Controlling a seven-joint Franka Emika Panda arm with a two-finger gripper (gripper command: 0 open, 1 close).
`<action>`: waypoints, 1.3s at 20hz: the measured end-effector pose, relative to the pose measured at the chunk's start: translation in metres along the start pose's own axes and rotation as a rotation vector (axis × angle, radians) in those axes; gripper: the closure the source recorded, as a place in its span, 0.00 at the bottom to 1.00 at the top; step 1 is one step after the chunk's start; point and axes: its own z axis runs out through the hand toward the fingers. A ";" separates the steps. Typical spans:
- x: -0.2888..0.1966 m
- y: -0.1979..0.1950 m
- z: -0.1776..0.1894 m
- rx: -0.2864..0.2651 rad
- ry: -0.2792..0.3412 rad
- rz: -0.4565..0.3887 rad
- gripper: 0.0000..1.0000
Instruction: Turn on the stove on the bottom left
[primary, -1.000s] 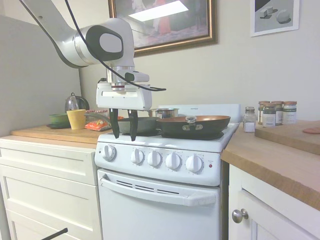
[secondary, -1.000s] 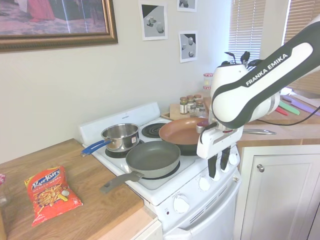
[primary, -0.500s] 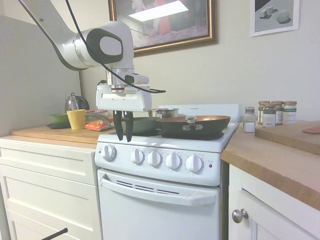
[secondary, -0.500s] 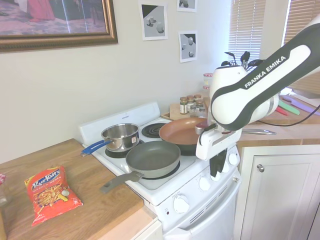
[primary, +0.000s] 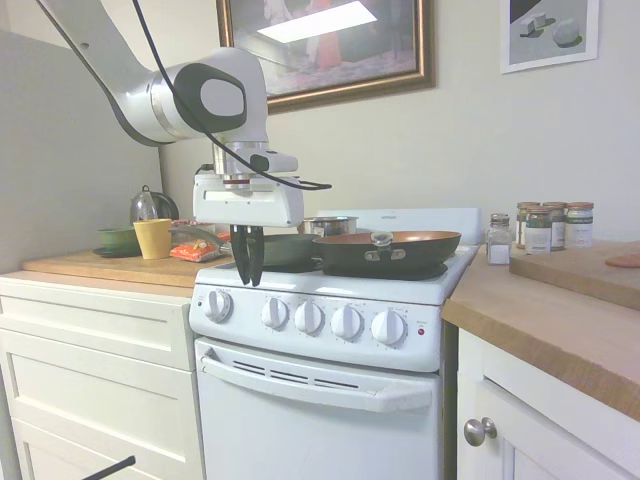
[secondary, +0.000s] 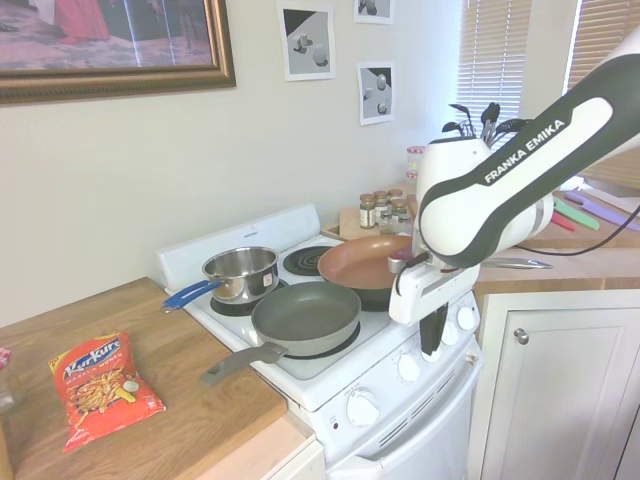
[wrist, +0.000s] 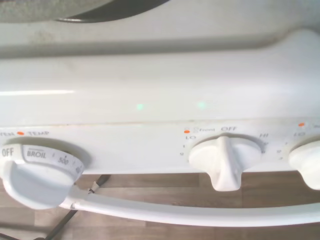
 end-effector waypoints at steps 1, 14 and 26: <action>0.000 0.000 0.002 -0.002 -0.002 0.000 1.00; 0.017 0.002 0.025 -0.018 -0.012 0.021 1.00; 0.026 -0.005 0.033 -0.029 -0.011 0.014 1.00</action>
